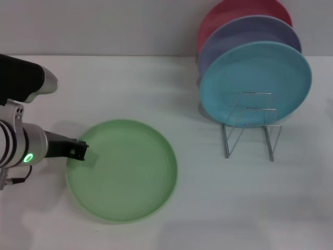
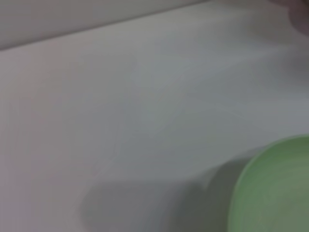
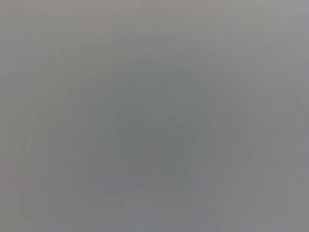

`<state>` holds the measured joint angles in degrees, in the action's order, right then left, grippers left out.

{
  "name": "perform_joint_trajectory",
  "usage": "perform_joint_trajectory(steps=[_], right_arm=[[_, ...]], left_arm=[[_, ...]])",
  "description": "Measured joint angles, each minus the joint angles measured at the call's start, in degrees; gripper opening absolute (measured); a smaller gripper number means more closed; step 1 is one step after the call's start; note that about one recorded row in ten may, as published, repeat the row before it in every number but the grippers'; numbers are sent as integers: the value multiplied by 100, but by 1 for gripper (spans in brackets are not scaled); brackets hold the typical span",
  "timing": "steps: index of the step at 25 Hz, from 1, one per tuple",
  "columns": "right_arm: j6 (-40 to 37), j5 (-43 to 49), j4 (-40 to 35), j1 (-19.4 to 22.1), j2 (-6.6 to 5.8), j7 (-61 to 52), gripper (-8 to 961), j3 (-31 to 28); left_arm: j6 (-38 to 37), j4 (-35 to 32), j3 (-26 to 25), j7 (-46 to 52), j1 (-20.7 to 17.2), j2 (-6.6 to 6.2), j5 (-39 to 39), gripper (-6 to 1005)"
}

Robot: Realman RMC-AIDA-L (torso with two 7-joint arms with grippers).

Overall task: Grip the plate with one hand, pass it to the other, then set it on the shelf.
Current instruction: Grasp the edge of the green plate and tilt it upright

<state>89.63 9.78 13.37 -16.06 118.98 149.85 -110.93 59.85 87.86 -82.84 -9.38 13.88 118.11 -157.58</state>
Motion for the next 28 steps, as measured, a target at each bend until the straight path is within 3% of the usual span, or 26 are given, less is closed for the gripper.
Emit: perform_joint_trajectory(steps=[5,13,19,23,28], right_arm=[[-70,824,942,-246,-18,-892,817,21],[-2154,3220,2856,-1191,-28,-2736,817,126],[-3380,5411,4016,-1743,-108,-5126,817,308],[-3555,6978,4842,-1773,-89,-6804,818,314],[-3404,9750,5877,-2069,-151,-9903,818,256]], left_arm=[[-83,204,-76,-112,-16,7,-20,71],[-142,656,-204,-126,-59,1,-222,45],[-302,825,-381,-251,-105,8,-234,41],[-689,903,-415,-272,-233,11,-240,41],[-1064,989,-374,-412,-391,20,-234,41]])
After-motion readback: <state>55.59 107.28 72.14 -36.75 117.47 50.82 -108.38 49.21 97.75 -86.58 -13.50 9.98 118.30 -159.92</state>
